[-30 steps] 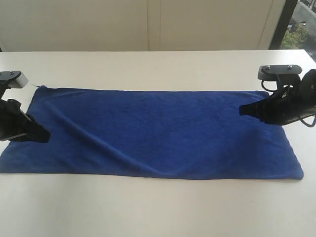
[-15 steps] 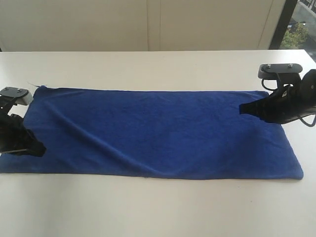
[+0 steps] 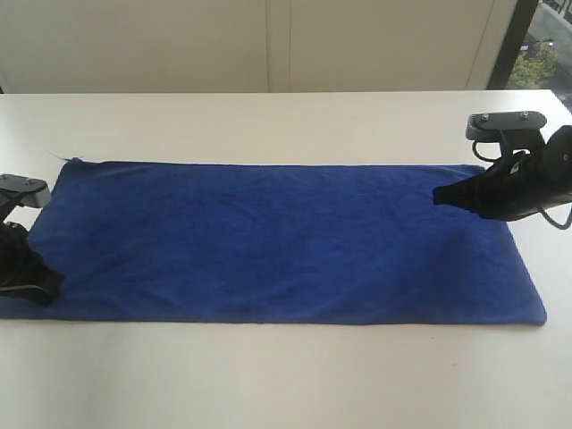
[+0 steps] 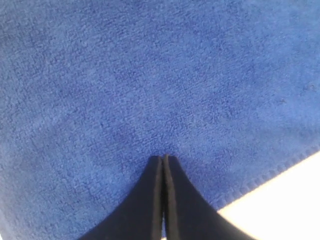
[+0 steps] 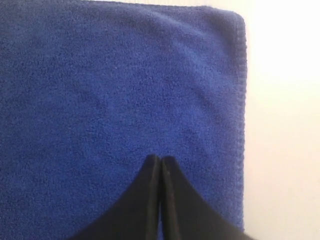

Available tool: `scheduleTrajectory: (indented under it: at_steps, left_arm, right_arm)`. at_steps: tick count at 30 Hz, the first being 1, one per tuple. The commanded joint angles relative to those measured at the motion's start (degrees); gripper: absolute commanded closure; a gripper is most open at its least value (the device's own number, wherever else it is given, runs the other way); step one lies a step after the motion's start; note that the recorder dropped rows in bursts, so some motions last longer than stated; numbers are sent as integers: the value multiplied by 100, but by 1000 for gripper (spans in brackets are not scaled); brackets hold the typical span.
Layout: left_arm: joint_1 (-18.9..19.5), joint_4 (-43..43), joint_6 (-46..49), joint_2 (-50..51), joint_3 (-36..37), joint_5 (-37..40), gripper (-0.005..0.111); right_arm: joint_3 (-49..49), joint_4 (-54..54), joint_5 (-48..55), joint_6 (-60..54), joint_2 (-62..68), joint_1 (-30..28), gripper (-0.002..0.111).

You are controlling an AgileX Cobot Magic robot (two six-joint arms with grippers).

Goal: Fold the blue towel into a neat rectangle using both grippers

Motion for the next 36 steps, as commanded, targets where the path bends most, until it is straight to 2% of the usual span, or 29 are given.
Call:
scheduleTrajectory:
  at_steps: [1, 14, 20, 28, 36]
  left_arm:
    - [3, 169, -89, 20, -3, 255, 107]
    - [-7, -210, -145, -586, -92, -402, 107]
    - [-7, -522, -145, -1267, 410, -1361, 107]
    - [-7, -537, -272, -2833, 890, -1438, 107]
    - [-7, -1097, -272, -4711, 1406, -1191, 107]
  right_arm:
    - [25, -21, -147, -74, 14, 5, 108]
    - [35, -21, -112, -232, -353, -7, 108]
    - [37, -21, 242, -232, -631, -7, 108]
    - [76, -92, 853, -384, -1263, -7, 108]
    - [653, -92, 354, -384, -2100, -7, 108]
